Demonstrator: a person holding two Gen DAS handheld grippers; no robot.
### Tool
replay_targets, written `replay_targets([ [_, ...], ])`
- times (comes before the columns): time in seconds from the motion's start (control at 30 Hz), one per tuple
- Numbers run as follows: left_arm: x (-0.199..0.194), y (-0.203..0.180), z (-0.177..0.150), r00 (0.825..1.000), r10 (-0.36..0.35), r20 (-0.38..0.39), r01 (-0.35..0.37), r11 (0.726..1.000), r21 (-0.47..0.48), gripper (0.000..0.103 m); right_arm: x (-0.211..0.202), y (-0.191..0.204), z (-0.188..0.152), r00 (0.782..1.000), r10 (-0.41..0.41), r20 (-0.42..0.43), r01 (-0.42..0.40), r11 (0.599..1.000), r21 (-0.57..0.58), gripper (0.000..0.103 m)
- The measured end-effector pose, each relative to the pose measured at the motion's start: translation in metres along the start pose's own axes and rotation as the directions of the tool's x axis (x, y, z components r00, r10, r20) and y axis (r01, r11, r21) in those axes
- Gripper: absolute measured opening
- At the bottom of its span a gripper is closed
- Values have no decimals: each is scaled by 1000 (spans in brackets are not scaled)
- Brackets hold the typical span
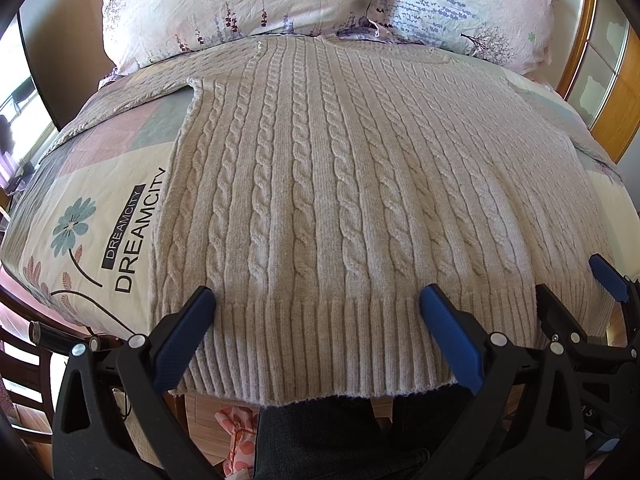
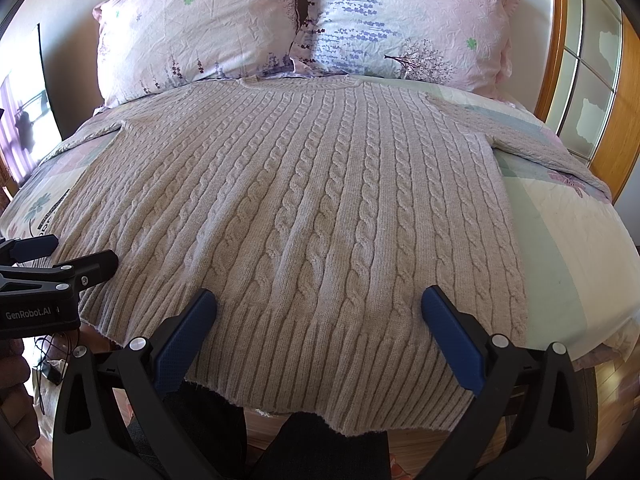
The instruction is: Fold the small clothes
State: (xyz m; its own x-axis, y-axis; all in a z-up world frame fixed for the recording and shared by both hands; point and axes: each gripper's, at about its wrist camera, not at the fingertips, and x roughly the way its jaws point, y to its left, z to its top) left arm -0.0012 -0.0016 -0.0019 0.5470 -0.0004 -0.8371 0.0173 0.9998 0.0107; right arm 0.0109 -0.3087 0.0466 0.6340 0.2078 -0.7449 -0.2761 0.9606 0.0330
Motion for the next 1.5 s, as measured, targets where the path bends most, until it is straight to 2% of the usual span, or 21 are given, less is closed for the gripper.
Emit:
replay_targets([
  [1.33,0,0,-1,1000,1,-1,-1,1000,1,101,-2,-2,0,1000,5,-9,-5,1000,-6,102],
  [1.43,0,0,0,1000,2,1,-2,1000,1,101,-2,-3,-1,1000,17,12,-17,1000,-14,102],
  [1.5,-3,0,-2,1000,1,17,-1,1000,4,101,-1,-6,-8,996,57,68,-54,997,-46,102],
])
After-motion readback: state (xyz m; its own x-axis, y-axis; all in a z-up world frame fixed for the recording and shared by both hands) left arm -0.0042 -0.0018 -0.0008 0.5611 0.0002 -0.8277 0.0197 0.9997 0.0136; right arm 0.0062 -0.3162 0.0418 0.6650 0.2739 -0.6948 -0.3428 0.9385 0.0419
